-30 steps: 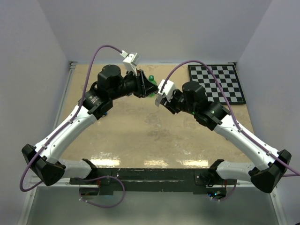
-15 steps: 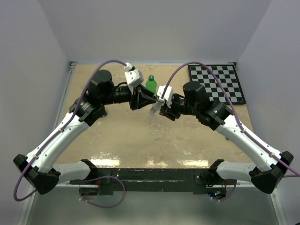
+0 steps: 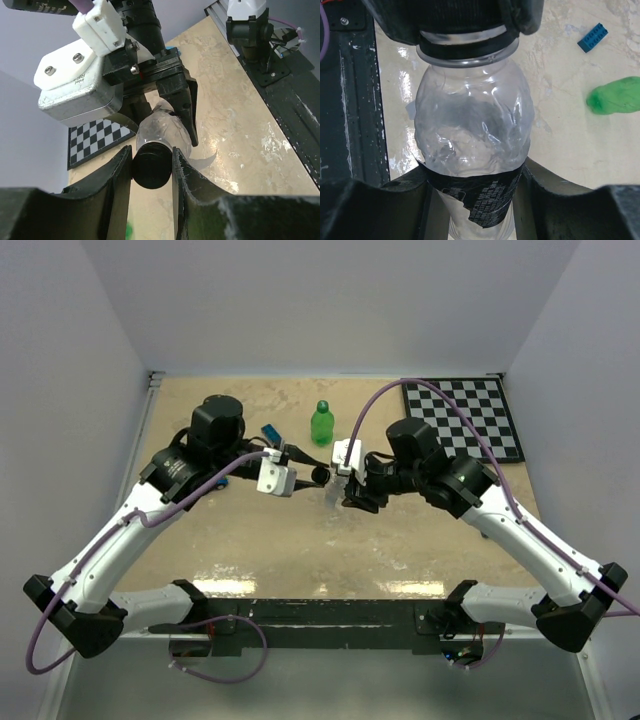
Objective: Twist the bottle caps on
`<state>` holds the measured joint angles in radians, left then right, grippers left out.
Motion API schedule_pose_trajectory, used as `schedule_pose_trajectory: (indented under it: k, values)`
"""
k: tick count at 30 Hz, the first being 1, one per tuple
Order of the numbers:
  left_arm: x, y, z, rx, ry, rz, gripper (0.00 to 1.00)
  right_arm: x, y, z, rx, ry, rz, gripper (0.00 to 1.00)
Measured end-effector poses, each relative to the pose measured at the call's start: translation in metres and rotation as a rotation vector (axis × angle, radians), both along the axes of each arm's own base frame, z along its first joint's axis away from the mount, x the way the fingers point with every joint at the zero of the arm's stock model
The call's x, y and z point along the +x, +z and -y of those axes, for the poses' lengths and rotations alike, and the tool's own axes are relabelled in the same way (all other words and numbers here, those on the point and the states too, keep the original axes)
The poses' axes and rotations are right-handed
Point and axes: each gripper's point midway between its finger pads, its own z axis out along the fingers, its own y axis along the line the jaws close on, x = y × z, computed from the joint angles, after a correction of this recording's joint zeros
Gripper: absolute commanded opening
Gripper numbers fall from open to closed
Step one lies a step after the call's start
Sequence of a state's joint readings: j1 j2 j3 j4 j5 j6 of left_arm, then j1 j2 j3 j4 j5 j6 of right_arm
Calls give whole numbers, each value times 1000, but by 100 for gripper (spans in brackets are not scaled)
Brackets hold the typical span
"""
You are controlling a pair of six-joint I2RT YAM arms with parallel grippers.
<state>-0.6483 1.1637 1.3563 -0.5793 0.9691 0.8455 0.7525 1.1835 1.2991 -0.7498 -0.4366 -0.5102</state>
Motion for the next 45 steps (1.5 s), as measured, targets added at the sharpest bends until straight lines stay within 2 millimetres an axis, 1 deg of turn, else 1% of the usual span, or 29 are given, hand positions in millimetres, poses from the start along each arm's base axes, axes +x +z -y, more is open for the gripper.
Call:
schedule_pose_trajectory:
  k: [1, 2, 4, 8, 11, 14, 16, 18, 22, 26, 28, 30, 35, 37, 45]
  values:
    - [0, -1, 0, 2, -1, 3, 52, 0, -1, 1, -4, -3, -1, 0]
    - [1, 0, 0, -1, 3, 6, 60, 0, -1, 1, -5, -5, 0, 0]
    - [4, 2, -2, -19, 37, 29, 72, 4, 2, 0, 6, -29, 4, 0]
    - [14, 3, -13, -77, 180, 4, 82, 20, 11, -1, 32, -96, 49, 0]
    - [25, 12, -20, -141, 298, -55, 93, 34, 17, 2, 39, -165, 92, 0]
    - [41, 26, -29, -221, 437, -159, 95, 48, 21, 8, 36, -233, 129, 0]
    - [51, 32, -32, -280, 526, -278, 95, 55, 22, 12, 27, -276, 152, 0]
    - [58, 32, -32, -320, 583, -390, 95, 59, 21, 15, 18, -301, 165, 0]
    - [71, 27, -28, -380, 674, -620, 93, 66, 20, 21, 2, -343, 187, 0]
    - [79, 20, -21, -405, 708, -760, 93, 70, 23, 22, 6, -359, 201, 0]
    - [81, 23, -19, -427, 710, -794, 92, 70, 22, 22, 6, -359, 201, 0]
    - [82, 31, -18, -465, 703, -813, 92, 70, 21, 22, 4, -359, 199, 0]
    - [84, 44, -15, -521, 680, -822, 91, 69, 17, 22, -3, -359, 194, 0]
    - [86, 46, -12, -530, 673, -825, 91, 69, 16, 22, -4, -358, 192, 0]
    - [94, 31, 2, -503, 686, -852, 89, 69, 17, 22, -2, -360, 190, 0]
